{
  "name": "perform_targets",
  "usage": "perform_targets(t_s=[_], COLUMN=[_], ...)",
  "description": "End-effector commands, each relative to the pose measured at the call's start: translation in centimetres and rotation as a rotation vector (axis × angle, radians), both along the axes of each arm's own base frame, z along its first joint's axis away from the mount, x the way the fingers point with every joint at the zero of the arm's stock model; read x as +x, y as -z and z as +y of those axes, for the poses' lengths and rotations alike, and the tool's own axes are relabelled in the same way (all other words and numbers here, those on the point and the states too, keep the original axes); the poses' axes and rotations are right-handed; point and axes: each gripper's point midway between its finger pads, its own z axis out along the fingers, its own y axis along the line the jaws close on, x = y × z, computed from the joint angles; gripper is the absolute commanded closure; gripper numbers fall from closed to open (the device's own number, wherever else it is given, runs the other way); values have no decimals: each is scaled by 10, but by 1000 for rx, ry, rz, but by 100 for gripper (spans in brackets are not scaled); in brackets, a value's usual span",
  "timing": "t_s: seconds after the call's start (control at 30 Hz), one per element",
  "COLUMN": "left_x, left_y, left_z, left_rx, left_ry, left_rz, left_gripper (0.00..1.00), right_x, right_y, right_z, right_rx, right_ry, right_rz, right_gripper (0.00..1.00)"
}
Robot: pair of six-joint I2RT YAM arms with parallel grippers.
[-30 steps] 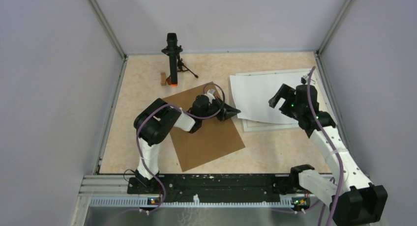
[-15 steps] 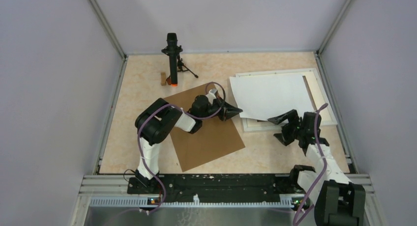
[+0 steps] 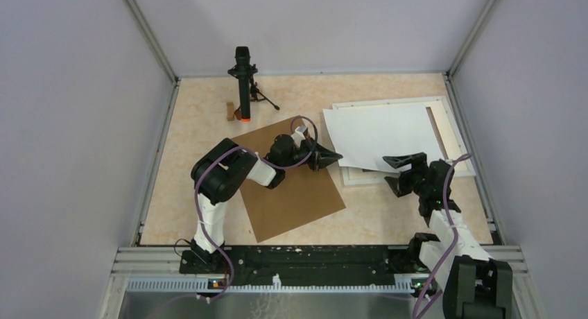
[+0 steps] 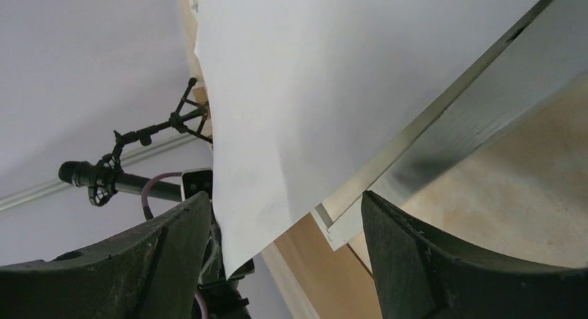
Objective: Put the photo into the frame
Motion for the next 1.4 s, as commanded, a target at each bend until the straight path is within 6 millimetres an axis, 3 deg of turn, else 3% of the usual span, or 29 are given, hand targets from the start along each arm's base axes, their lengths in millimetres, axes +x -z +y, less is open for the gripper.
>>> perform_targets(t_s=[0.0, 0.37, 0.63, 0.8, 0.9, 1.07, 1.2, 1.37], left_x=[-5, -9, -13, -17, -18, -17, -14, -8], left_y=[-21, -18, -11, -2, 5, 11, 15, 17], left_z=[-2, 4, 7, 7, 7, 5, 1, -7], left_rx=[-78, -75, -56, -15, 21, 73, 102, 110], left_ry=[30, 36, 49, 67, 75, 86, 96, 111], left_rz=[-56, -48, -42, -35, -40, -53, -62, -62], left_gripper=[100, 100, 100, 100, 100, 100, 100, 100], right_x=[20, 35, 40, 43, 45, 51, 53, 49], right_y=[-19, -23, -14, -26, -34, -61, -73, -82], right_z=[-13, -52, -89, -118, -130, -123, -120, -136], right_rx=[11, -50, -232, -401, -490, -613, -690, -775], right_ry=[92, 312, 433, 485, 480, 366, 295, 340], right_rz=[-90, -144, -129, -151, -192, -306, -321, -266], right_gripper=[22, 30, 50, 53, 77, 97, 100, 100])
